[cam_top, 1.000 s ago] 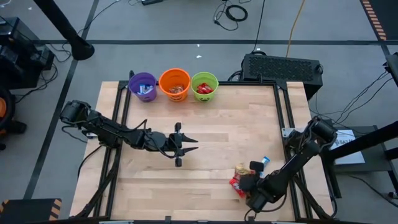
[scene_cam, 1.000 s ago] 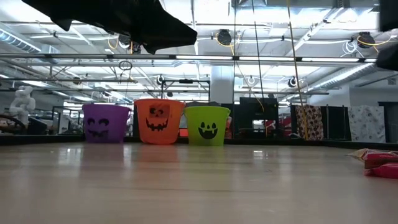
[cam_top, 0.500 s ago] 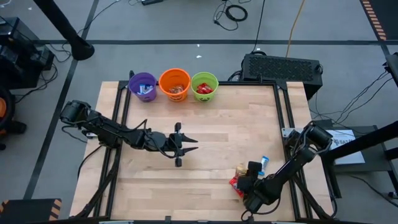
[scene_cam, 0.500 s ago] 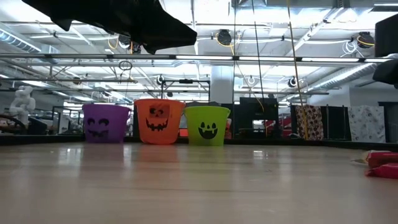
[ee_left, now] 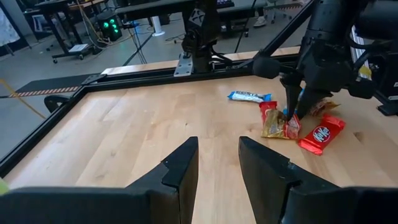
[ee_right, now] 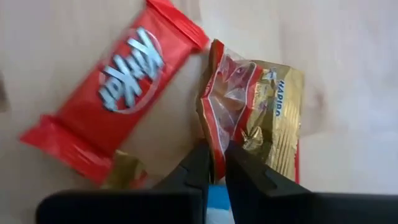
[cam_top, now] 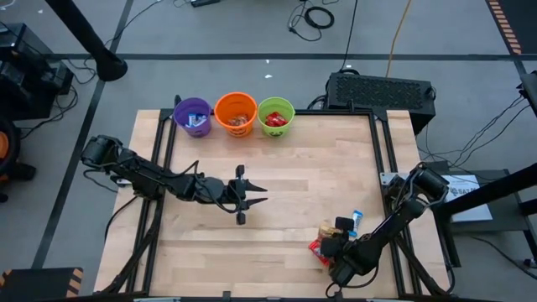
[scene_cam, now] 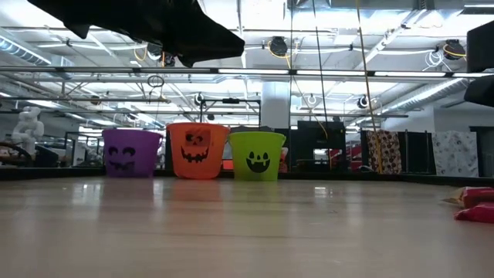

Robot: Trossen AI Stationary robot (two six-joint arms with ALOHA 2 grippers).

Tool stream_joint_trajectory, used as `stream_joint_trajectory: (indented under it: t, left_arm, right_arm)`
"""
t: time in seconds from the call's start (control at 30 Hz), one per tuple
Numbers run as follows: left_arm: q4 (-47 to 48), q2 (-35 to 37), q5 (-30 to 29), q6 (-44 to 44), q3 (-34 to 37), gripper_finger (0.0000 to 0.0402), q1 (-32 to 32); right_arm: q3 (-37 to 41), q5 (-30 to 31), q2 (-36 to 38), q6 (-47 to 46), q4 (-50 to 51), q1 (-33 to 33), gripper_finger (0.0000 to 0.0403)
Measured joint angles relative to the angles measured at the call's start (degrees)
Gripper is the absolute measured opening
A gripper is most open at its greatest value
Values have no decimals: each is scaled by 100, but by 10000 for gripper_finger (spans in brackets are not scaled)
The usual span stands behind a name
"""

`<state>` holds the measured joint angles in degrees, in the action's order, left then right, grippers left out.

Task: Sort candy by brand, put in halloween buckets
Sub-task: Put golden candy into the orange bucket

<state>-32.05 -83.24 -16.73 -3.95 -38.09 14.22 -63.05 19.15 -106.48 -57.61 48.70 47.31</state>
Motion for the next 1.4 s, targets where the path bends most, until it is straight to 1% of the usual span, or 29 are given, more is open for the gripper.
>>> stream_joint_trajectory:
  t: [0.17, 0.23, 0.3, 0.37, 0.53, 0.63, 0.7, 0.73, 0.77, 0.83, 0.9, 0.93, 1.0, 1.13, 1.2, 1.27, 1.33, 1.4]
  left_arm:
    - [-2, 0, 0, -97, 0, 123, 0]
    - [-4, 0, 0, -116, 0, 123, 0]
    - [-41, 0, -1, -129, 0, 123, 0]
    - [-117, 0, -2, -180, 0, 123, 0]
    - [-596, 5, -33, -397, 0, 123, 14]
    - [-866, 7, -35, -435, 0, 123, 17]
    - [-997, 7, -37, -437, 0, 123, 17]
    - [-1019, 7, -37, -437, 0, 123, 17]
    - [-1035, 7, -37, -436, 0, 123, 17]
    - [-1063, 7, -38, -417, 0, 123, 17]
    - [-1104, 7, -40, -407, 0, 123, 17]
    - [-1106, 7, -42, -404, 0, 123, 17]
    - [-1108, 7, -42, -397, 0, 123, 17]
    - [-1108, 7, -42, -389, 0, 123, 17]
    - [-1108, 7, -42, -387, -2, 123, 17]
    - [-1108, 7, -42, -382, 0, 123, 29]
    - [-1109, 7, -46, -385, 0, 123, 54]
    - [-1116, 7, -46, -385, 0, 123, 84]
  right_arm:
    - [-222, 41, 364, 148, 327, -2, 29]
    - [-384, 267, 560, 262, 625, 0, 29]
    - [-564, 669, 817, 530, 866, -2, 29]
    - [-731, 1333, 1146, 924, 1030, -2, 27]
    - [-802, 3564, 2203, 2228, 986, -2, 26]
    - [-769, 4731, 2916, 2660, 917, -22, 26]
    - [-620, 5292, 3399, 2711, 758, -91, 26]
    - [-510, 5439, 3645, 2688, 676, -143, 26]
    - [-385, 5444, 3902, 2649, 594, -224, 26]
    - [-118, 5211, 4365, 2561, 408, -434, 26]
    - [217, 4759, 4775, 2679, -36, -675, 26]
    - [402, 4437, 4940, 2930, -392, -791, 26]
    - [799, 3458, 5219, 3740, -1288, -1048, 26]
    - [1508, 858, 5519, 5524, -3605, -1627, 26]
    - [1801, -64, 5526, 6255, -4640, -1814, 26]
    - [2040, -537, 5518, 6821, -5654, -1995, 26]
    - [2258, -705, 5508, 7202, -6727, -2220, 27]
    - [2488, -790, 5469, 7294, -7612, -2437, 27]
